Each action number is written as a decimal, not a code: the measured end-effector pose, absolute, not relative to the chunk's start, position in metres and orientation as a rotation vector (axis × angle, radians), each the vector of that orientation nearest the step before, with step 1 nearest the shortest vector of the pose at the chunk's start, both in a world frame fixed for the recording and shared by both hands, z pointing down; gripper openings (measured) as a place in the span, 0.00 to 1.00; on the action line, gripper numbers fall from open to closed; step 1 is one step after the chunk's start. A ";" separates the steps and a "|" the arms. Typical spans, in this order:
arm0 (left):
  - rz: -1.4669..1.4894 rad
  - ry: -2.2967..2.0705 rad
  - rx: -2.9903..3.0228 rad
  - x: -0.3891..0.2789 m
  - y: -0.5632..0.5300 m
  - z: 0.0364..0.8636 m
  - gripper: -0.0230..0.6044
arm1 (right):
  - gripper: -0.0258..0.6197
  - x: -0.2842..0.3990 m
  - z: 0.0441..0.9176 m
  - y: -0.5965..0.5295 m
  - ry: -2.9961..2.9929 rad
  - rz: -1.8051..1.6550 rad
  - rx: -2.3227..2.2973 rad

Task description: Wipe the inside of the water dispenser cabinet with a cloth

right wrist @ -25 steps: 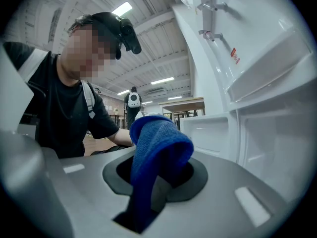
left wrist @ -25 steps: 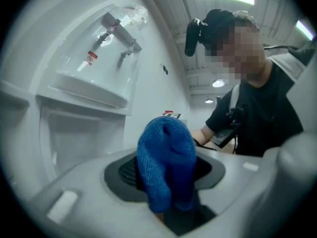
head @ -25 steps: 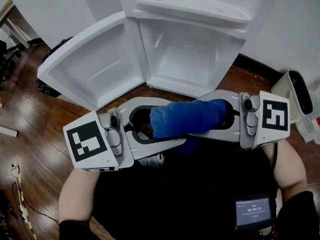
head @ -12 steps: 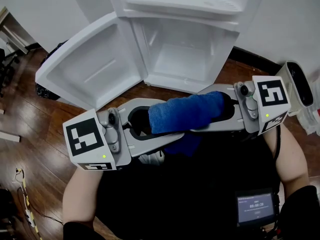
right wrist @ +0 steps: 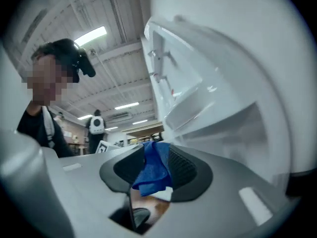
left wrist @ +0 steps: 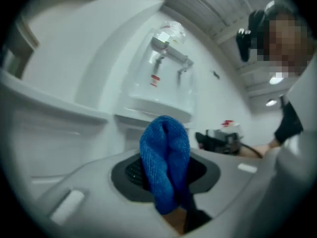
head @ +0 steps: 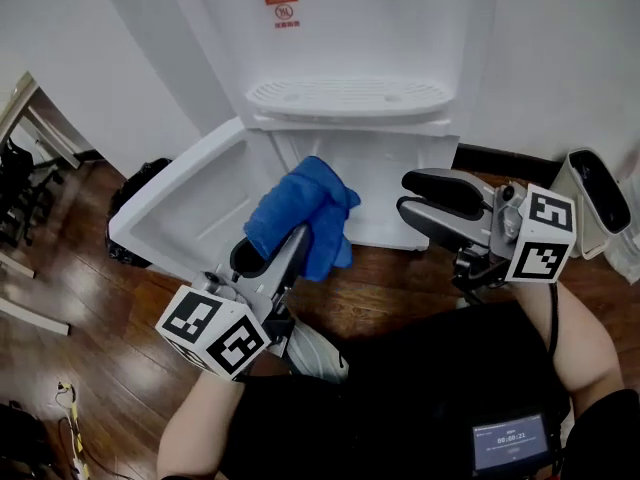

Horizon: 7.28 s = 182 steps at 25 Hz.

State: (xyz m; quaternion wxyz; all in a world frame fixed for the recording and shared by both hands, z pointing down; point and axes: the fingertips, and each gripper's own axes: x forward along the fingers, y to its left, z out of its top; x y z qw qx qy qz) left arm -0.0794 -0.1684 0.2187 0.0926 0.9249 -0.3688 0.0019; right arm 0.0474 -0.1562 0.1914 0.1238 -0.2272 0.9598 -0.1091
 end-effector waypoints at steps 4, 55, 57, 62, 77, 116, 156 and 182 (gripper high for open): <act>0.058 -1.672 2.551 -0.122 -0.230 0.216 0.24 | 0.24 0.094 0.167 -0.180 2.569 -0.257 -0.946; 1.112 -0.970 2.523 0.127 -0.207 0.471 0.22 | 0.11 0.232 0.125 -0.193 2.068 -0.170 -1.138; 1.036 -1.053 2.611 0.131 -0.212 0.434 0.22 | 0.11 0.234 0.125 -0.194 2.062 -0.173 -1.145; 0.785 -1.204 2.787 0.137 -0.216 0.334 0.22 | 0.11 0.238 0.124 -0.191 2.051 -0.154 -1.157; 0.421 -1.660 2.856 0.046 -0.261 0.225 0.22 | 0.09 0.239 0.137 -0.200 2.057 -0.217 -1.198; 0.222 -1.949 2.384 0.010 -0.422 0.309 0.23 | 0.09 0.231 0.151 -0.211 2.072 -0.356 -1.158; 0.696 -1.677 2.452 0.051 -0.419 0.415 0.22 | 0.08 0.232 0.156 -0.216 2.038 -0.458 -1.041; 1.677 -0.009 3.211 0.111 -0.292 0.471 0.22 | 0.08 0.234 0.163 -0.220 1.978 -0.544 -0.975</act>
